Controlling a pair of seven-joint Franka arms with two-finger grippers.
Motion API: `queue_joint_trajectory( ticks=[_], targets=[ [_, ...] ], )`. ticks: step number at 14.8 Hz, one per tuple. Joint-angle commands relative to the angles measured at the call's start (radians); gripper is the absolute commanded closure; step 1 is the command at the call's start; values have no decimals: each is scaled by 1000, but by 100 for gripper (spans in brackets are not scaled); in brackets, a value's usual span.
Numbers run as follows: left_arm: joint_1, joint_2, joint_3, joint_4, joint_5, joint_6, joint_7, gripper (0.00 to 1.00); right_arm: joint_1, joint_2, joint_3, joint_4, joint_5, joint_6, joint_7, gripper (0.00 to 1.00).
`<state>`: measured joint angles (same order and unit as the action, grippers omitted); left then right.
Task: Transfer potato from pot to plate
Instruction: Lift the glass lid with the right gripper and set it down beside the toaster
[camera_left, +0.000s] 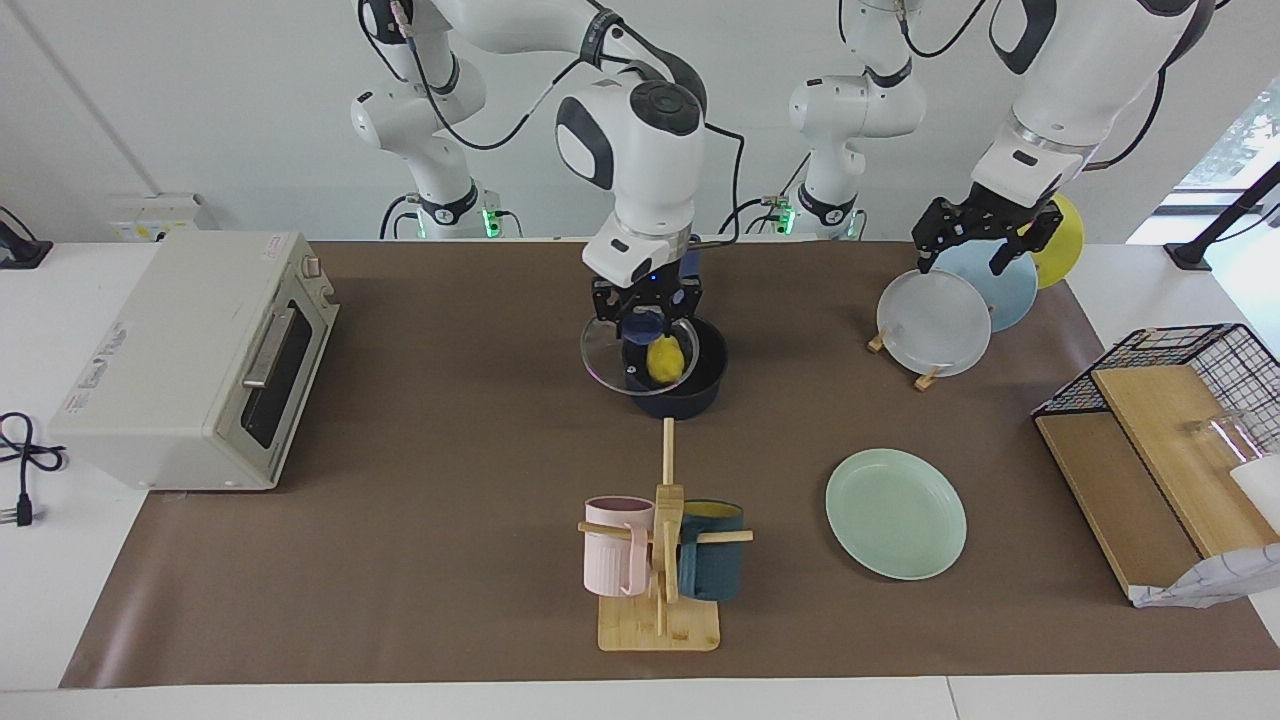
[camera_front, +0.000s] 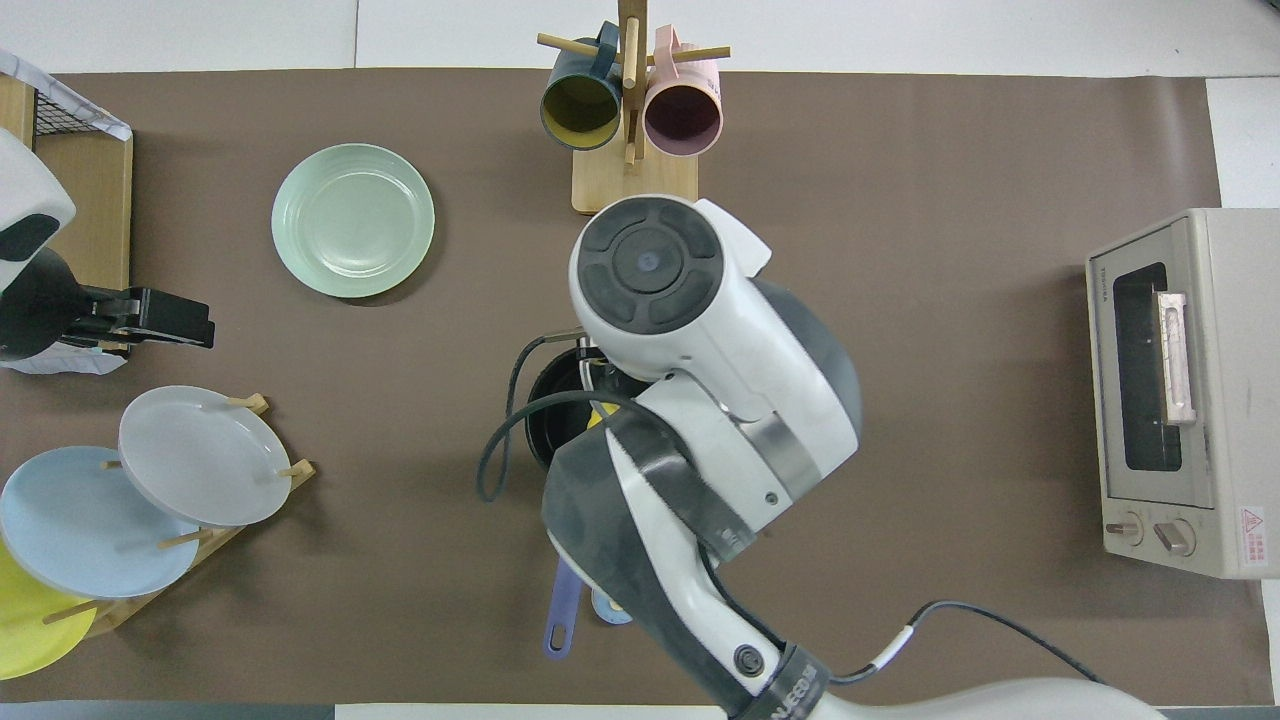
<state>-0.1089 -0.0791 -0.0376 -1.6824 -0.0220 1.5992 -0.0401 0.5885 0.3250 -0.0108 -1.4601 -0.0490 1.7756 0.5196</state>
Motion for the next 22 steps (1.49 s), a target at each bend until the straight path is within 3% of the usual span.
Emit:
queue_joint_trajectory(
  ticks=[1,5,8,10,11,16,22],
  targets=[
    [-37,-21,-7,-25,7,19,-53,0,-120,-23,9,-5,0,-22,-178,100],
    [-165,-21,-8,-86,5,80,-298,0,-277,-56,11,-89,8,-16,-397,100],
    [-319,-7,-8,-163,5,213,-588,0,-353,-110,9,-228,8,51,-507,100],
    [-391,1,-7,-213,1,303,-677,0,-432,-144,9,-337,8,132,-570,100],
    [-408,39,-8,-212,-12,338,-734,0,-456,-165,9,-392,8,148,-596,100],
    [-500,224,-7,-206,-16,539,-900,0,-486,-236,9,-627,11,370,-619,100],
    [-532,291,-7,-214,-16,568,-923,0,-509,-265,9,-736,11,496,-632,100]
  ],
)
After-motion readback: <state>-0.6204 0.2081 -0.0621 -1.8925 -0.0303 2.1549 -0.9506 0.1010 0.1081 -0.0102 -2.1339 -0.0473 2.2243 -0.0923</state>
